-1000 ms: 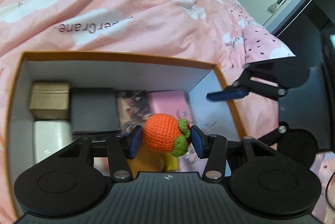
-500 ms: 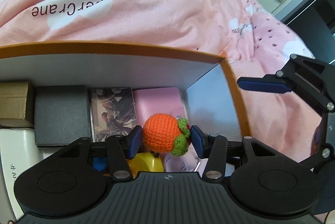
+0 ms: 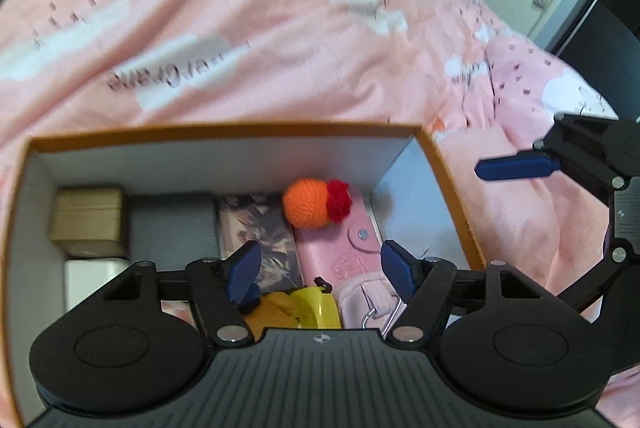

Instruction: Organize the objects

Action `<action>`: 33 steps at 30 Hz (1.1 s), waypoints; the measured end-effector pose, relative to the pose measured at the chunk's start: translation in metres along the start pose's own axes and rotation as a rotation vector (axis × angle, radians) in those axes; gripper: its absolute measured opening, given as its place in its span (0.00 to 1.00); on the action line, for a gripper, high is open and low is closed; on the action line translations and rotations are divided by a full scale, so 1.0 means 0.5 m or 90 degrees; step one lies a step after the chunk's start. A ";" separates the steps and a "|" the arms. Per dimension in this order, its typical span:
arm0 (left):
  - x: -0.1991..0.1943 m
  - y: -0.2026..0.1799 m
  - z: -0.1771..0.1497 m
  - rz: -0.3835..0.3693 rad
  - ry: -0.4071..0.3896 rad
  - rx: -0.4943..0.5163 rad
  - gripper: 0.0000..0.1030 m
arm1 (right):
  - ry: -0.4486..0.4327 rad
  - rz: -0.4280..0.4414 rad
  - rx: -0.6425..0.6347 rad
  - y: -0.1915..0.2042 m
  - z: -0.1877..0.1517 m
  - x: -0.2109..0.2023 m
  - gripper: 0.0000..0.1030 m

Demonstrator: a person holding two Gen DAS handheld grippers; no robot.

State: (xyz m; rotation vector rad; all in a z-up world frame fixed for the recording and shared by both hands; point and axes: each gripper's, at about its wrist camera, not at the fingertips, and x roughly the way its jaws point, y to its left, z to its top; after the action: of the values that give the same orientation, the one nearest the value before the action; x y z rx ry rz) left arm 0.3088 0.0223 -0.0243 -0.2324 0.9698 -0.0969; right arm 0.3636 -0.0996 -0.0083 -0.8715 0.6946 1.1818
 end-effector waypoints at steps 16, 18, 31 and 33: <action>-0.262 -0.020 -0.090 0.143 -0.254 0.035 0.88 | -0.115 -0.039 0.224 0.078 -0.029 -0.165 0.97; -0.283 -0.027 -0.109 0.202 -0.279 0.047 0.93 | -0.139 -0.045 0.252 0.096 -0.039 -0.181 0.97; -0.311 -0.033 -0.247 0.288 -0.345 0.007 0.95 | -0.316 -0.140 0.347 0.228 -0.118 -0.241 0.99; -0.305 -0.025 -0.263 0.290 -0.335 -0.006 0.95 | -0.320 -0.162 0.353 0.241 -0.127 -0.236 0.99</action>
State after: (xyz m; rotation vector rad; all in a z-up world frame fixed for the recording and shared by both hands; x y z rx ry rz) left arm 0.1146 0.0184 0.0301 -0.0340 0.4794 0.3712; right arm 0.2166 -0.1948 0.0337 -0.1730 0.4426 0.8623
